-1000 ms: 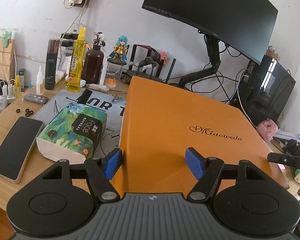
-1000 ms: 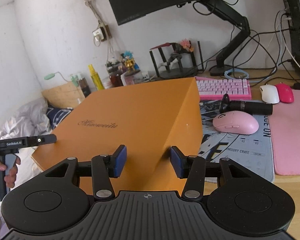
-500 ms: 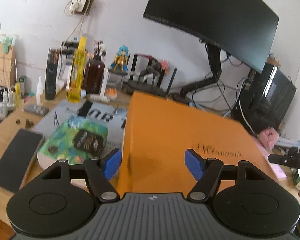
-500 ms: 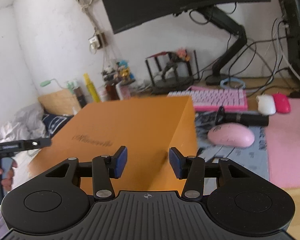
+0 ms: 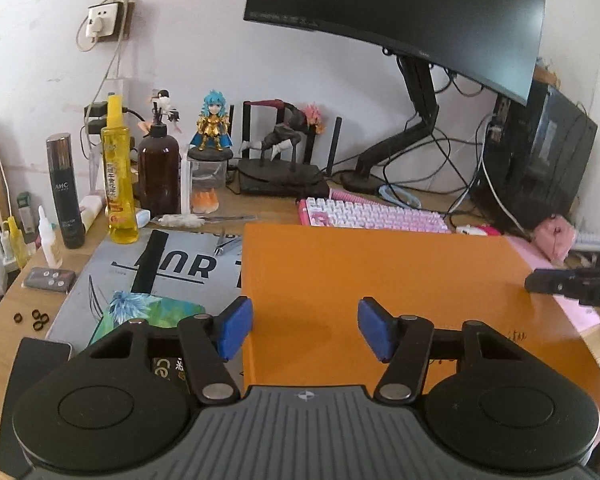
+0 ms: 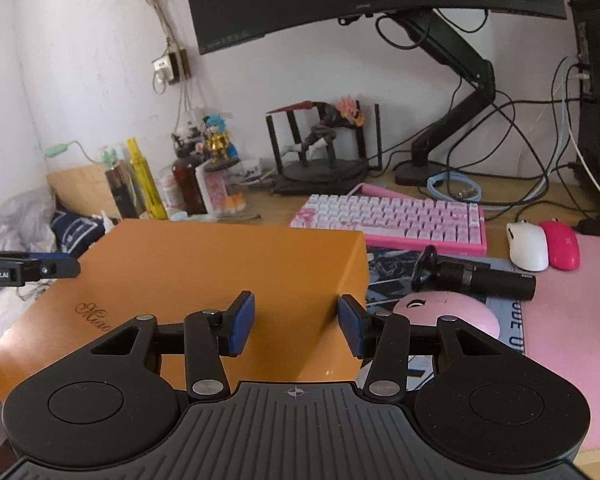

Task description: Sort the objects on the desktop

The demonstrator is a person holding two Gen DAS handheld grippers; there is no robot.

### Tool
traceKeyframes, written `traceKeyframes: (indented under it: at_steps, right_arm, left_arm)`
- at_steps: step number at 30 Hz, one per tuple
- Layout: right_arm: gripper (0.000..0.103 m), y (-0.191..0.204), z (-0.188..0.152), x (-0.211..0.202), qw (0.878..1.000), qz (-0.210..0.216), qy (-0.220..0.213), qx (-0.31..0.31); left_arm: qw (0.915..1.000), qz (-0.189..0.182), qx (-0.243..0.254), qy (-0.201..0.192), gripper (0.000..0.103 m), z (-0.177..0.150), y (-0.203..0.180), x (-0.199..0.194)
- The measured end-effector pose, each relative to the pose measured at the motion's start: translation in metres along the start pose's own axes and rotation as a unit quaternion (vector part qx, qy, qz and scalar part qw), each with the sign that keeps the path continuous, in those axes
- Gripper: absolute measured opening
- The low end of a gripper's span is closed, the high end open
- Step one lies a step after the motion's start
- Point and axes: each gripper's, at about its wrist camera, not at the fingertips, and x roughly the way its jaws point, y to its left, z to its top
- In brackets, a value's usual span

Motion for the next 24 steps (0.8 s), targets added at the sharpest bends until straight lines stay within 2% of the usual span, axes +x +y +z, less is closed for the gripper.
traceKeyframes:
  at_steps: [4,9,17,20,24]
  right_arm:
    - [0.05,-0.001,0.0,0.003,1.0,0.002,0.007,-0.003]
    - [0.049,-0.002,-0.005,0.007,1.0,-0.001,0.014,-0.003]
    - [0.049,-0.004,-0.009,0.007,1.0,0.002,0.005,0.005]
    - [0.05,-0.008,-0.008,0.006,1.0,0.006,0.004,0.017]
    - [0.053,-0.011,-0.008,-0.009,0.998,0.023,-0.004,0.057]
  left_arm:
    - [0.9997,0.01,0.01,0.021,0.065,-0.005,0.001,0.01]
    - [0.9997,-0.01,-0.011,0.021,0.065,-0.009,0.011,0.009]
    - [0.9997,-0.013,-0.01,0.017,0.065,-0.01,0.012,0.01]
    - [0.9999,-0.005,-0.009,0.008,0.072,-0.011,0.011,0.007]
    - [0.9994,-0.006,-0.03,-0.015,0.079,-0.014,0.015,-0.007]
